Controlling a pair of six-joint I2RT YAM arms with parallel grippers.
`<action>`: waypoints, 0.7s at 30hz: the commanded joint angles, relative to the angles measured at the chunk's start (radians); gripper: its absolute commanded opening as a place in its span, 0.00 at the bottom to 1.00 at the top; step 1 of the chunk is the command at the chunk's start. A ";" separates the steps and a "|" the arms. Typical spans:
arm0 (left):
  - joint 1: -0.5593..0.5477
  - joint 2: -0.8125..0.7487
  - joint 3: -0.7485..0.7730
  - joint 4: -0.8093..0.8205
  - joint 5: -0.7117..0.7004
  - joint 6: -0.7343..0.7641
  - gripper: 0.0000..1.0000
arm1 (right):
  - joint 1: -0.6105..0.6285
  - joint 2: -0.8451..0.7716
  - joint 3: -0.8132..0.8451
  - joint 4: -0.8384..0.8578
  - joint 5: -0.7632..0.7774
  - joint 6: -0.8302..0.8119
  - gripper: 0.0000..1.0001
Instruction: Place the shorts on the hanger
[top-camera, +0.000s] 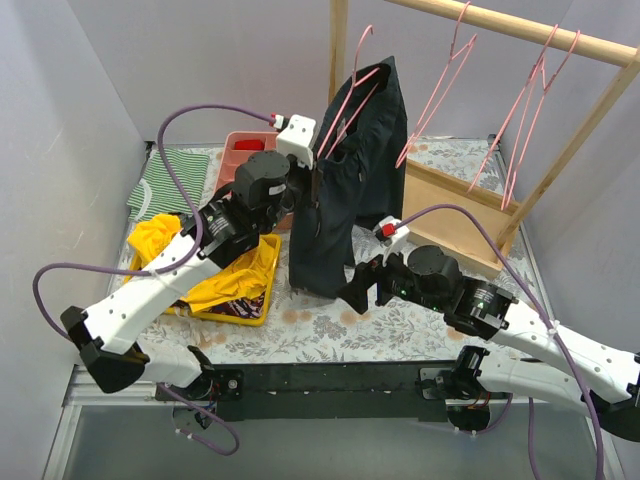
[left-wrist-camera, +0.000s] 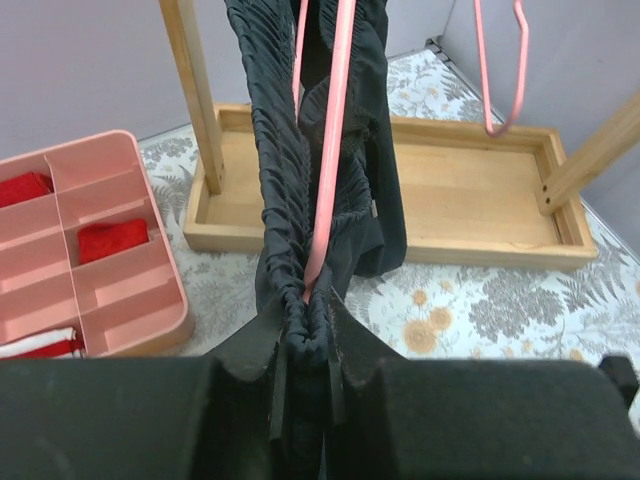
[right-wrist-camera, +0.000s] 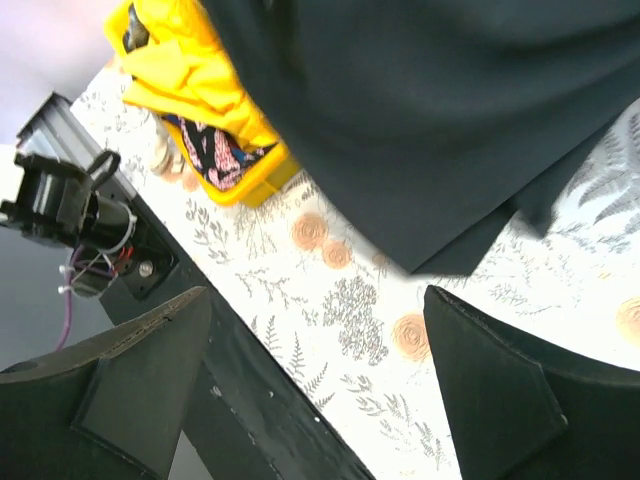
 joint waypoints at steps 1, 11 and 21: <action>0.064 0.056 0.122 0.094 0.073 0.034 0.00 | 0.004 -0.017 -0.070 0.097 -0.060 0.018 0.94; 0.170 0.258 0.365 0.100 0.217 0.077 0.00 | 0.007 0.006 -0.196 0.160 -0.099 0.025 0.93; 0.236 0.463 0.610 0.055 0.342 0.072 0.00 | 0.016 0.019 -0.239 0.206 -0.105 0.051 0.92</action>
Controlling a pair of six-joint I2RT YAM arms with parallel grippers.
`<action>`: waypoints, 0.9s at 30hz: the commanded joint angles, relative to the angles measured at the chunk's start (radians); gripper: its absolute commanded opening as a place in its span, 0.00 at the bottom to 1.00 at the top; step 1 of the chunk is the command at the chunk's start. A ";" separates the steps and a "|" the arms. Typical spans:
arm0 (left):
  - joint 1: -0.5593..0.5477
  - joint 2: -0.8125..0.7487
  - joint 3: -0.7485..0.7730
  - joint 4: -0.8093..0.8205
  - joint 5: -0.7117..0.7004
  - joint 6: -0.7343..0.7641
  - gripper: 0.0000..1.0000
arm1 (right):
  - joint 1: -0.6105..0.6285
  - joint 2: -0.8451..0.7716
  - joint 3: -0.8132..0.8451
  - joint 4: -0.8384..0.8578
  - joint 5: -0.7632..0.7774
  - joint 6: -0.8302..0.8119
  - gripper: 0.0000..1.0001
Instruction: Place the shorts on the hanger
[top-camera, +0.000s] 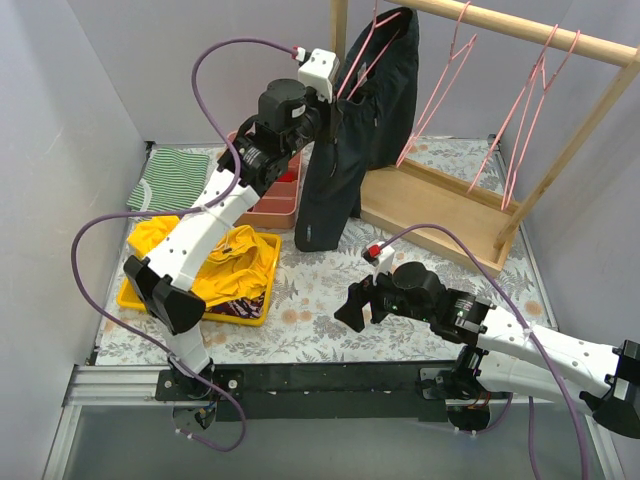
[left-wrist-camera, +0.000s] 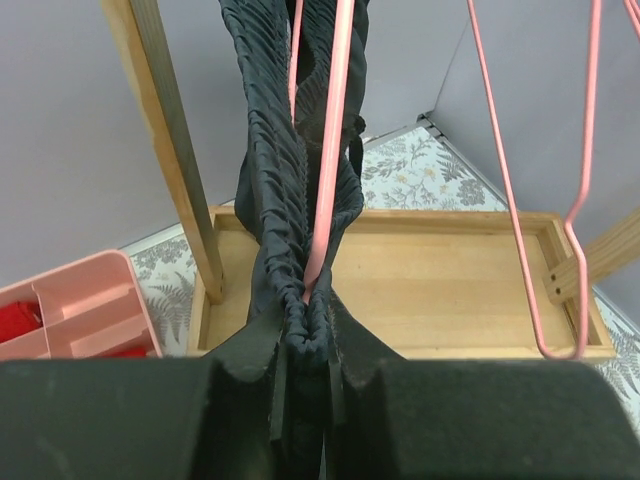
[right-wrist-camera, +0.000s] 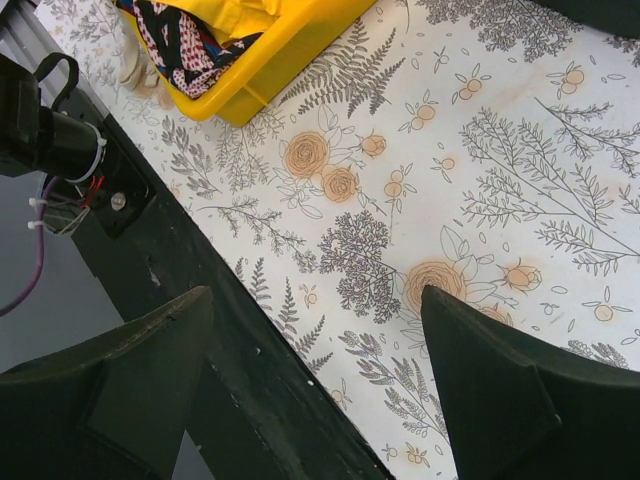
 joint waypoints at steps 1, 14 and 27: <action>0.019 0.030 0.110 0.052 0.073 0.007 0.00 | 0.010 0.002 -0.006 0.062 -0.011 0.018 0.91; 0.044 0.169 0.254 0.041 0.156 -0.047 0.00 | 0.030 0.004 -0.008 0.052 -0.002 0.033 0.91; 0.077 0.217 0.239 0.059 0.174 -0.129 0.00 | 0.051 0.002 0.015 0.025 0.024 0.047 0.90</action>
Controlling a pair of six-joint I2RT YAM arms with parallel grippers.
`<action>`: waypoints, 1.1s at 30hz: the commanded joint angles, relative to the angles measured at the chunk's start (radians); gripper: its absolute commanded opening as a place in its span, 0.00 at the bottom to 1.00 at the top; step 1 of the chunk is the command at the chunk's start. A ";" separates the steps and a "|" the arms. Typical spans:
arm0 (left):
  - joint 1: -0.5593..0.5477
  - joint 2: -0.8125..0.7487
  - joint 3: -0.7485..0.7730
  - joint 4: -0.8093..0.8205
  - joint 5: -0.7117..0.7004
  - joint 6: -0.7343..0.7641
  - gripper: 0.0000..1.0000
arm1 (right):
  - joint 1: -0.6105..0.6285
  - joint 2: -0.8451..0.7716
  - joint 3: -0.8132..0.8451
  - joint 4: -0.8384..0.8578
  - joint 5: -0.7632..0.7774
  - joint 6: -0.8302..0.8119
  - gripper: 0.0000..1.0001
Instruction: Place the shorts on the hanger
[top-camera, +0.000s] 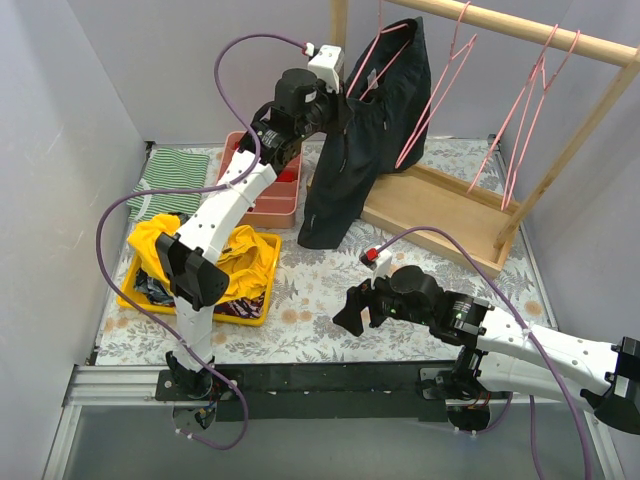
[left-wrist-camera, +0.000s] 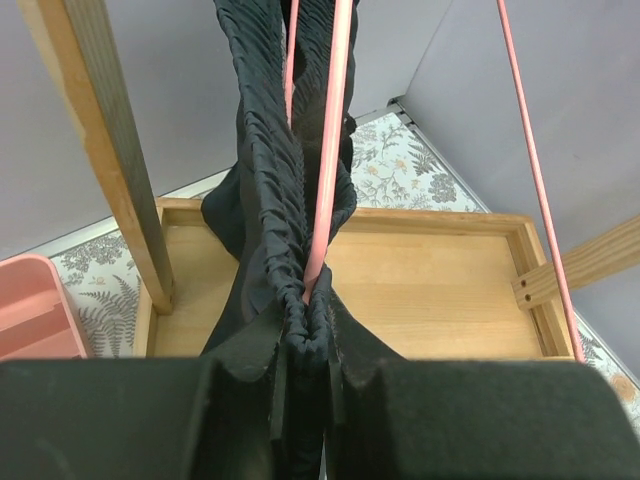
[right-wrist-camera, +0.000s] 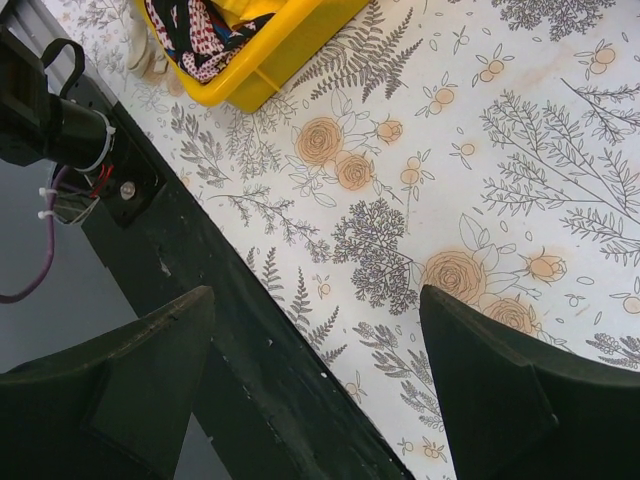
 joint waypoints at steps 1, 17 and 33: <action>0.006 -0.036 0.013 0.090 0.012 -0.021 0.00 | 0.014 -0.001 0.030 0.023 0.020 0.018 0.90; 0.006 -0.125 -0.069 0.128 -0.028 -0.012 0.74 | 0.044 0.030 0.040 0.040 0.052 0.021 0.90; 0.006 -0.683 -0.744 0.170 -0.169 -0.259 0.98 | 0.047 0.005 0.033 0.033 0.184 0.010 0.94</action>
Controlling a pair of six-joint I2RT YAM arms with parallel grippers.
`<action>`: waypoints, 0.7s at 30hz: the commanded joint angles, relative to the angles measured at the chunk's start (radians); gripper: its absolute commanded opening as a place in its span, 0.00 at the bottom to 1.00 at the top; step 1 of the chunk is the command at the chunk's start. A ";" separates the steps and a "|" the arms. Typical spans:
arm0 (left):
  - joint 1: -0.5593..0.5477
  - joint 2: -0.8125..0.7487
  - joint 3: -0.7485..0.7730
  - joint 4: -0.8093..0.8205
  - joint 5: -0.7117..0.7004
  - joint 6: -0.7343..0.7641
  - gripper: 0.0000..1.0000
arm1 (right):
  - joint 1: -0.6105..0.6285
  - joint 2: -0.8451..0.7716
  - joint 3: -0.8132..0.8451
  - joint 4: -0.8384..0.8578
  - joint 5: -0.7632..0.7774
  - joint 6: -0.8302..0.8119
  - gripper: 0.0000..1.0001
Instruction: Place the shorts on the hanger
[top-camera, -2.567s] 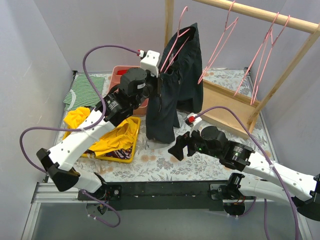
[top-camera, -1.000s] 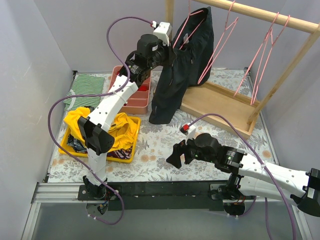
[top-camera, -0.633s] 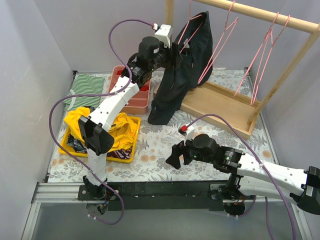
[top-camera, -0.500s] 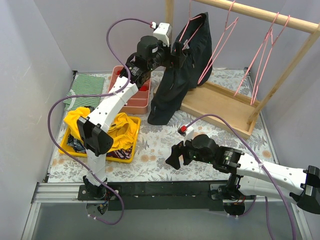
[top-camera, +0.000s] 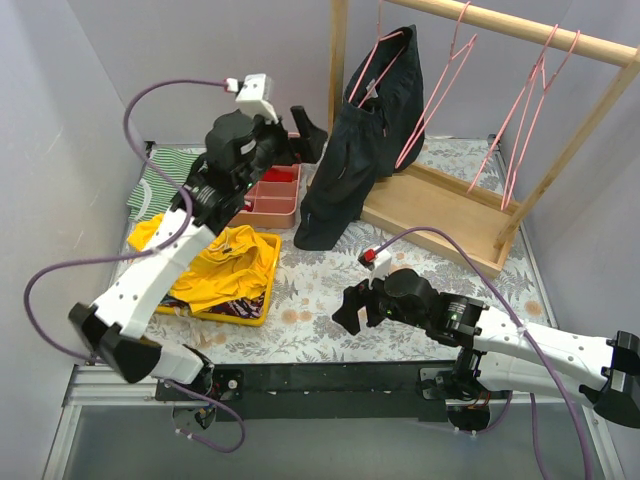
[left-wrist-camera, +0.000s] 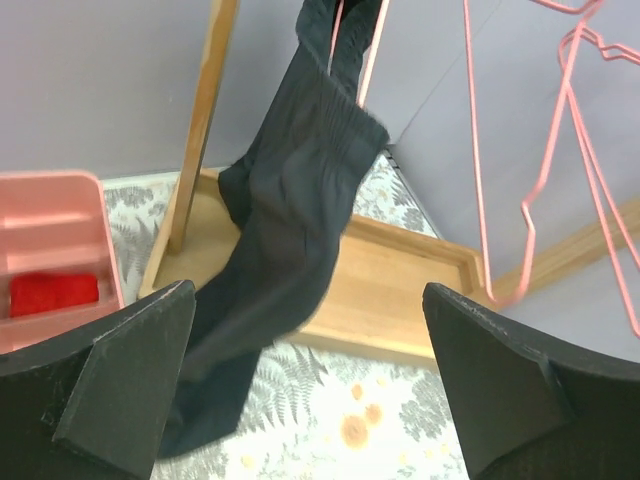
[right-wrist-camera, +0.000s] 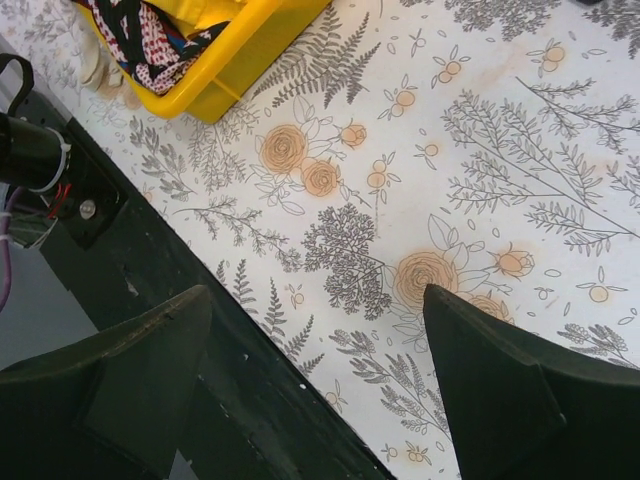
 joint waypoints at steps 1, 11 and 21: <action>0.000 -0.188 -0.202 0.002 -0.037 -0.118 0.98 | 0.008 -0.032 0.029 0.033 0.092 0.000 0.95; -0.260 -0.454 -0.693 -0.067 -0.262 -0.265 0.98 | 0.010 -0.053 0.006 0.004 0.253 0.010 0.99; -0.408 -0.486 -0.920 -0.133 -0.348 -0.485 0.98 | 0.007 -0.060 -0.067 -0.004 0.350 0.147 0.99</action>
